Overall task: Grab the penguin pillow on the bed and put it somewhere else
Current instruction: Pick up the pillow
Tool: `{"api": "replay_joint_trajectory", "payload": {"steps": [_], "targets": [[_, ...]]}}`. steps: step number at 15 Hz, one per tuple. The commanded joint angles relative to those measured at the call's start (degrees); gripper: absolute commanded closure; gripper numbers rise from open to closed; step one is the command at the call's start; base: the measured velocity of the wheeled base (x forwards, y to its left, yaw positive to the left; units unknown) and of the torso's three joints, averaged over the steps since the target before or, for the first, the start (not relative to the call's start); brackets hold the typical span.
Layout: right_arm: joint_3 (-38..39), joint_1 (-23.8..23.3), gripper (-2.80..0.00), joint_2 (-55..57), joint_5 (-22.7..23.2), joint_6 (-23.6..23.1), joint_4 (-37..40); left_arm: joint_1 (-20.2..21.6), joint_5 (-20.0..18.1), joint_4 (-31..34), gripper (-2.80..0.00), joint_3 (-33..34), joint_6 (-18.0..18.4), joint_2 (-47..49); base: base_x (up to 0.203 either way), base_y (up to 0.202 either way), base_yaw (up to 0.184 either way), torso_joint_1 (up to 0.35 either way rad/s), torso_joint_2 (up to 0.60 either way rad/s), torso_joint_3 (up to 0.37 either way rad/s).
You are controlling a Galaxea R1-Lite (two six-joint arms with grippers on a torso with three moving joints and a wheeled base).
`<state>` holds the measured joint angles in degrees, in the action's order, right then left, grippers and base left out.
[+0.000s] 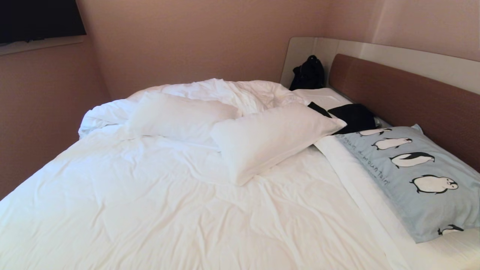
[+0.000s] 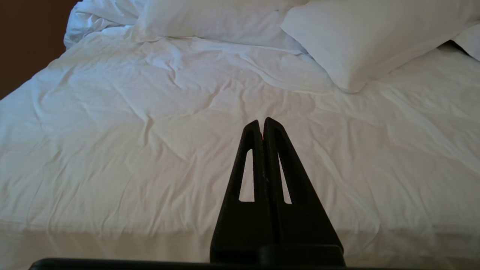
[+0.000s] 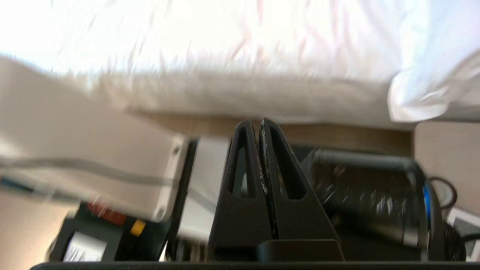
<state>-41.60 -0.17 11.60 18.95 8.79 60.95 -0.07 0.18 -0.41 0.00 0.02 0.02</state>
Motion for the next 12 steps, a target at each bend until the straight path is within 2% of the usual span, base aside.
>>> {"api": "replay_joint_trajectory", "payload": {"steps": [1,3,4,12], "targets": [[4.8,0.1,0.0,-4.2,-7.4,1.8,-27.8,0.0,0.0,0.0,0.0,0.0,0.0,0.0,0.0,0.0,0.0,0.0,0.0,0.0],[10.9,0.1,0.0,-5.6,-17.0,1.7,-41.9,0.0,0.0,0.0,0.0,0.0,0.1,0.0,0.0,0.0,0.0,0.0,0.0,0.0],[13.4,0.0,0.0,-6.3,-19.4,1.6,-45.2,0.0,0.0,0.0,0.0,0.0,0.0,0.0,0.0,0.0,0.0,0.0,0.0,0.0],[21.3,0.1,0.0,-11.5,-16.7,-0.3,-47.1,0.0,0.0,0.0,0.0,0.0,0.0,0.0,0.0,0.0,0.0,0.0,0.0,0.0]]}}
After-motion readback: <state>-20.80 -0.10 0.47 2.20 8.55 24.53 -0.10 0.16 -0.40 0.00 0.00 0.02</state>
